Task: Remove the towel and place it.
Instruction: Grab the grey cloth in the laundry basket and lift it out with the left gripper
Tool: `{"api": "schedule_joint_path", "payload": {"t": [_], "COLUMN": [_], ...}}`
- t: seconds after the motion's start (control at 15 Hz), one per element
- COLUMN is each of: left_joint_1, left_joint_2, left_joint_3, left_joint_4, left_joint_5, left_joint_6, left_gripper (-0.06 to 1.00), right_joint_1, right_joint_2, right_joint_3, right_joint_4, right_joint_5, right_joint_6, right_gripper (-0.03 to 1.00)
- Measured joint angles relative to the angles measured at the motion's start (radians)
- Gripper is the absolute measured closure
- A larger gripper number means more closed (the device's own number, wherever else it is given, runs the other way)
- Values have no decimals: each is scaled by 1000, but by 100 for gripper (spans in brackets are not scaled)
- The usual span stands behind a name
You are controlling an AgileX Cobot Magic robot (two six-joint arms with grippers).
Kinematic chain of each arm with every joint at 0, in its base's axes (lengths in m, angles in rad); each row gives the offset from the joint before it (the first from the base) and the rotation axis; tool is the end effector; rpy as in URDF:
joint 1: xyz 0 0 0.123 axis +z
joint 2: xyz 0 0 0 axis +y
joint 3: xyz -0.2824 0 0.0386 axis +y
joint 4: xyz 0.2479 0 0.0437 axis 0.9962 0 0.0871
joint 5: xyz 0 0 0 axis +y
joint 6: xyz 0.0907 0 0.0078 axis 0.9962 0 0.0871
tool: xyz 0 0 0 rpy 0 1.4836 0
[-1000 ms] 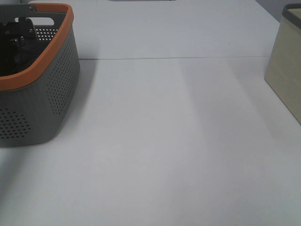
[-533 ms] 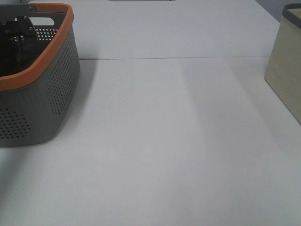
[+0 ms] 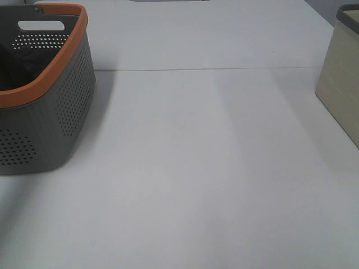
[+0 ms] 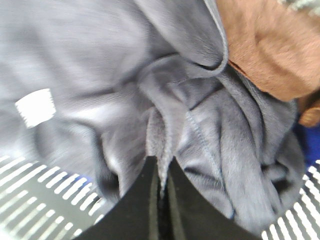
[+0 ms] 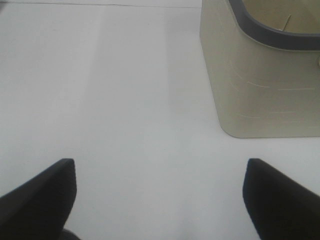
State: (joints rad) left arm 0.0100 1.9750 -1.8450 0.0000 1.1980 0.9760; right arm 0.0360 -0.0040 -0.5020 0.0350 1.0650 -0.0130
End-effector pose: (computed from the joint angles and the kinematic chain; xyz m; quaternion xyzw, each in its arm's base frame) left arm 0.4274 0.0043 0.2925 0.4581 0.8736 0.0777 0.1447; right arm -0.0060 0.0026 0.2774 -0.0217 0.8524 0.0235 0.5219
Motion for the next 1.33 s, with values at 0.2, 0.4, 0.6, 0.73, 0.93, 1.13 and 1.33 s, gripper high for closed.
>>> {"api": "schedule_joint_path", "payload": {"t": [0.2,0.4,0.6,0.73,0.93,1.13,1.33], "left_joint_1": [0,0,0,0,0,-18,-142], "left_joint_2": [-125,-247,-338,-378,-412,-412,-393], "left_joint_3": [-38,-76,-117,-126,-184,-253,-342], "left_joint_4": [0,-25,-66,-105,-194,-219,-181], "left_joint_5": [10,14,15,15,21,22,22], "left_joint_6": [-96,-147,-162,-164,-194,-210,-231], "left_gripper": [94,94,94,94,94,94,94], "right_joint_1": [0,0,0,0,0,0,0], "right_joint_2": [0,0,0,0,0,0,39], "right_joint_3": [0,0,0,0,0,0,-29], "right_joint_4": [0,0,0,0,0,2,48], "right_joint_5": [0,0,0,0,0,0,-17], "right_joint_6": [0,0,0,0,0,-8,-31], "right_gripper": [16,16,16,16,16,16,16]}}
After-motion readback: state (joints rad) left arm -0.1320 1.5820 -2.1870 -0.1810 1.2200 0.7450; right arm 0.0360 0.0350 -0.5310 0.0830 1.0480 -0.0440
